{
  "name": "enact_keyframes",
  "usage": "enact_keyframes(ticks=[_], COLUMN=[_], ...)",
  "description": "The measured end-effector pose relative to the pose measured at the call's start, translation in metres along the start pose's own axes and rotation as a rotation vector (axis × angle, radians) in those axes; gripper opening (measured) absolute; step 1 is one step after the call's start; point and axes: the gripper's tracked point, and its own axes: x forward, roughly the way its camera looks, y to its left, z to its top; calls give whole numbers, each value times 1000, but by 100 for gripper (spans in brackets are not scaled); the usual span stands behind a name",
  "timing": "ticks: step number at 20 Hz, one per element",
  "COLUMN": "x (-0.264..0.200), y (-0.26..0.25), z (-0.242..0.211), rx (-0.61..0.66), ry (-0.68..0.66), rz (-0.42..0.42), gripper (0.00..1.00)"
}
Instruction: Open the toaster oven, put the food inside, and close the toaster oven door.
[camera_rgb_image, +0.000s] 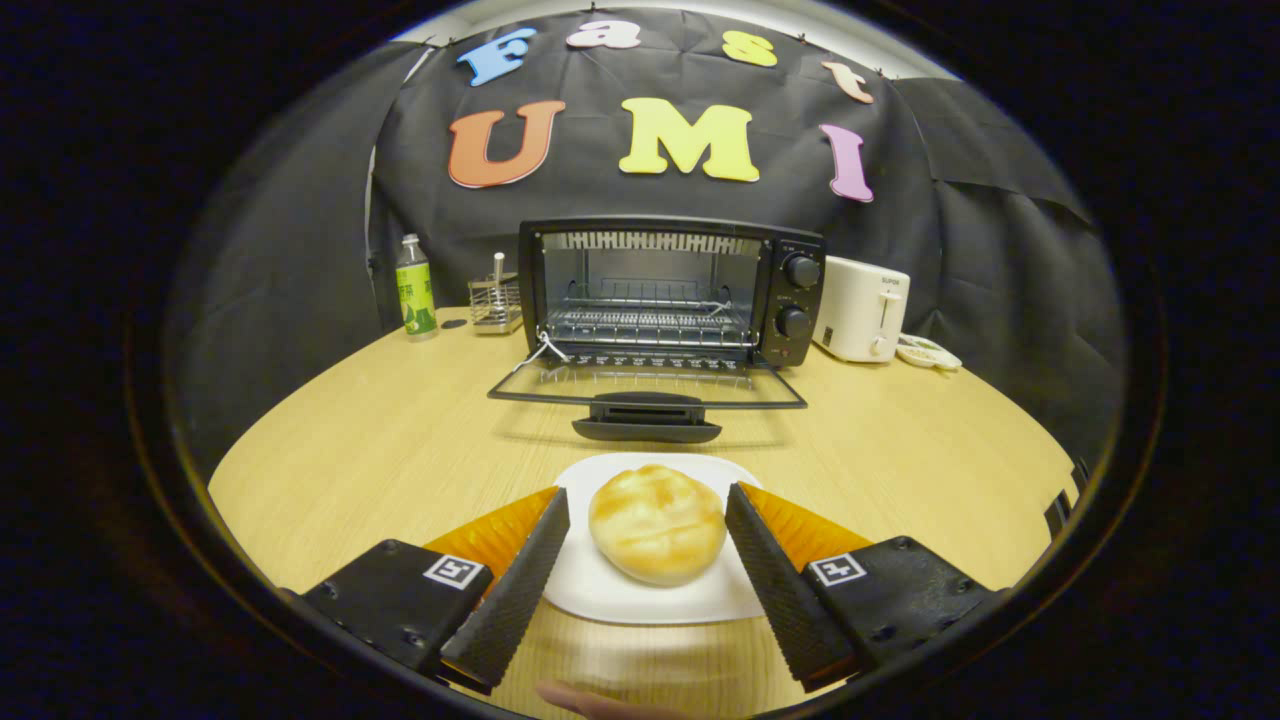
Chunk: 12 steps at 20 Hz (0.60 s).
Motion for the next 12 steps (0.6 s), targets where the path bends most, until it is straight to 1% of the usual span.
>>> enact_keyframes(ticks=[3,5,7,9,12], x=[5,7,11,11,10], y=[-8,-7,-5,-6,-6], z=[-7,-5,-9,-12,-9], rx=[42,44,45,74,121], ry=[51,47,74,95,80], rz=[-18,-14,-2,12,40], gripper=[100,100,100,99,93])
